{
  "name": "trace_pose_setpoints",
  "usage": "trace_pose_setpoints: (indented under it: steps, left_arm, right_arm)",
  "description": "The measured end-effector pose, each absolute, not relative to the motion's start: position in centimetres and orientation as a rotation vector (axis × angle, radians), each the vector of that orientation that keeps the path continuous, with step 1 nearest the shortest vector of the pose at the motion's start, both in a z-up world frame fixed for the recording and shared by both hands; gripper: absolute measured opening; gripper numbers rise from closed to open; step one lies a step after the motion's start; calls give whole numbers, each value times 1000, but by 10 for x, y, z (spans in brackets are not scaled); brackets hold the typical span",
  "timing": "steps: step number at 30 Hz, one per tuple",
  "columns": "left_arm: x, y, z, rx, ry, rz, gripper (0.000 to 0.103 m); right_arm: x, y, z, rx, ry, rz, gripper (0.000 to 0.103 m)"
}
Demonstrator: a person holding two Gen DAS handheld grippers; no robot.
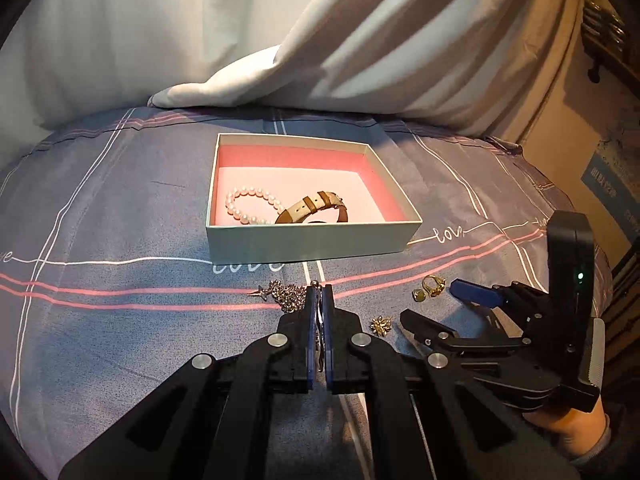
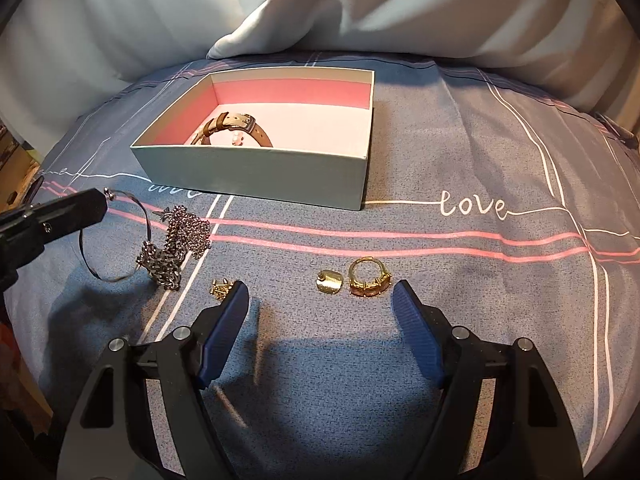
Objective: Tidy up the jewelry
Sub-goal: 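Grasp the gold flower brooch with the right gripper, then place the gold flower brooch in the green box and release it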
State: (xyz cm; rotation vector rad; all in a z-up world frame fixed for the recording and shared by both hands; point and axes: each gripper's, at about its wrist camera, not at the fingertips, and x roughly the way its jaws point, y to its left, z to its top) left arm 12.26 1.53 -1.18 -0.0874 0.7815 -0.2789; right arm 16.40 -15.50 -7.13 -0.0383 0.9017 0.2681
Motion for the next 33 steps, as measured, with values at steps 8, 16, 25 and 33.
trace_pose_setpoints:
  steps: [8, 16, 25, 33]
  left_arm:
    - [124, 23, 20, -124, 685, -290, 3]
    - [122, 23, 45, -149, 625, -322, 3]
    - [122, 21, 66, -144, 579, -336, 3]
    - [136, 24, 79, -151, 549, -310, 3]
  right_arm:
    - [160, -151, -73, -17, 883, 296, 73]
    - [154, -119, -77, -57, 898, 415, 52]
    - [154, -106, -52, -105, 850, 426, 19]
    - [186, -109, 28, -118, 698, 400, 19]
